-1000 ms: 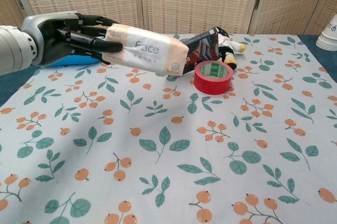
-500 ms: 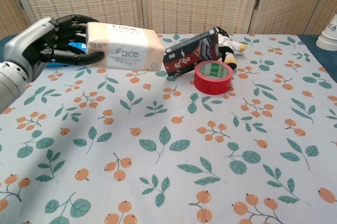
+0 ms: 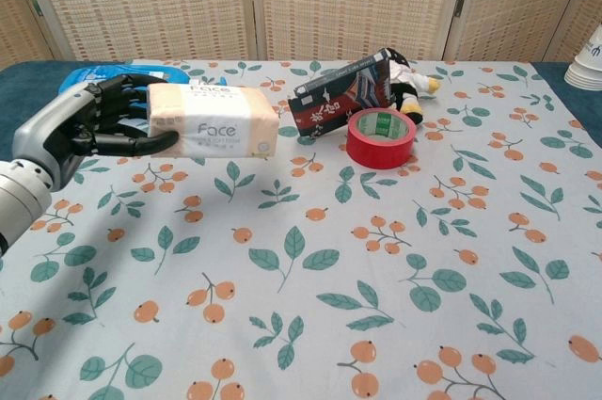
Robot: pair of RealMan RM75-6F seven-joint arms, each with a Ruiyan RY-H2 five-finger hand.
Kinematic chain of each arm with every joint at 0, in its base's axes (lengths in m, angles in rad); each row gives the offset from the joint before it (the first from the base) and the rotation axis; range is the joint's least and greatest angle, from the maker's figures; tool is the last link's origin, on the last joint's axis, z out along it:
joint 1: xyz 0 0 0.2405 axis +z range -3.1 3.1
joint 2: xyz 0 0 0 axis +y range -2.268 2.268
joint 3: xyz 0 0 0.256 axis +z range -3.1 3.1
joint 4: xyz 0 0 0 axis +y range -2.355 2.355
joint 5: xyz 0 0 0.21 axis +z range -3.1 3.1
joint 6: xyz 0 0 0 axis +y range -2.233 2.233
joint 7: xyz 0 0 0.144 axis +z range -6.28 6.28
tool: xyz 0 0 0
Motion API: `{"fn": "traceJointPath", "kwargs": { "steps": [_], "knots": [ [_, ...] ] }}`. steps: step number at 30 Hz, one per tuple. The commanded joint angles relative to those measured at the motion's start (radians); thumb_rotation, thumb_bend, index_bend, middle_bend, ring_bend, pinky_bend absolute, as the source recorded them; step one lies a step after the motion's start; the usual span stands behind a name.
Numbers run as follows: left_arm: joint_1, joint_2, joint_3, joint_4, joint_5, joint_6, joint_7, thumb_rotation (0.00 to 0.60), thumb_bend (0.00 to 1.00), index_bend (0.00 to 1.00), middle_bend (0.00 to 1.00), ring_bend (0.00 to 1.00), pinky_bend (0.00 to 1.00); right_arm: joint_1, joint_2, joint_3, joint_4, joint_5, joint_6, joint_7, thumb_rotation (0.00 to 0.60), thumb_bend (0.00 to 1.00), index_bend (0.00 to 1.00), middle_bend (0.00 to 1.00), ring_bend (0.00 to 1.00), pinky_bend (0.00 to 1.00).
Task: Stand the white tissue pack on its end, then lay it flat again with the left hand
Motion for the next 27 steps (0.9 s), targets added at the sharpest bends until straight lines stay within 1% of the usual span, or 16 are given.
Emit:
{"fn": "traceJointPath", "kwargs": {
  "steps": [1, 7, 11, 21, 27],
  "knots": [
    [0.007, -0.032, 0.012, 0.051, 0.014, 0.002, -0.015, 0.600, 0.30, 0.51, 0.58, 0.36, 0.36, 0.001, 0.000, 0.000, -0.001, 0.001, 0.001, 0.000, 0.600, 0.06, 0.20, 0.17, 0.00, 0.00],
    [0.021, -0.076, 0.050, 0.158, 0.039, -0.013, -0.032, 0.600, 0.30, 0.51, 0.58, 0.36, 0.36, 0.006, -0.001, -0.001, 0.004, 0.012, -0.003, 0.003, 0.600, 0.06, 0.20, 0.17, 0.00, 0.00],
    [0.026, -0.085, 0.056, 0.193, 0.046, -0.025, -0.046, 0.600, 0.30, 0.51, 0.58, 0.36, 0.37, 0.009, -0.002, -0.002, 0.005, 0.015, -0.005, 0.000, 0.600, 0.06, 0.20, 0.17, 0.00, 0.00],
    [0.040, -0.082, 0.052, 0.211, 0.052, -0.036, -0.052, 0.600, 0.30, 0.51, 0.59, 0.36, 0.37, 0.014, -0.005, -0.008, 0.002, 0.018, -0.009, -0.005, 0.600, 0.06, 0.20, 0.17, 0.00, 0.00],
    [0.049, -0.081, 0.049, 0.216, 0.051, -0.040, -0.048, 0.600, 0.28, 0.51, 0.58, 0.36, 0.38, 0.016, -0.005, -0.011, 0.002, 0.018, -0.011, -0.004, 0.600, 0.05, 0.20, 0.17, 0.00, 0.00]
  ]
}}
